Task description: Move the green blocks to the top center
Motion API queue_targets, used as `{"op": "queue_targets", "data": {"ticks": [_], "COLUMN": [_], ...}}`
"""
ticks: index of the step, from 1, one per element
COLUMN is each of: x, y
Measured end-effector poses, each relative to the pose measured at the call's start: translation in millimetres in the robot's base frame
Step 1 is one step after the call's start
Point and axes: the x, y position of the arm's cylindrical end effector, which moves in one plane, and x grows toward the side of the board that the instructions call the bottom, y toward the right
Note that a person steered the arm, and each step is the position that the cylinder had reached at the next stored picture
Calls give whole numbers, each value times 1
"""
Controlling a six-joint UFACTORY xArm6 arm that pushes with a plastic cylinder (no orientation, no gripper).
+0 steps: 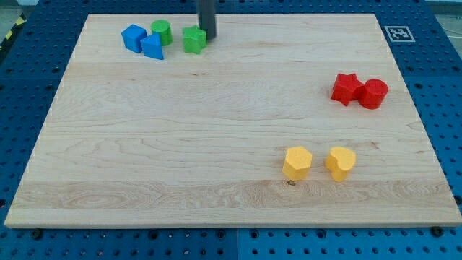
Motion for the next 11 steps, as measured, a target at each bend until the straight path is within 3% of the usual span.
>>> {"op": "queue_targets", "data": {"ticks": [2,5,8,10,11], "x": [-46,-66,22,42,38], "y": [-22,-149,-60,22,20]}}
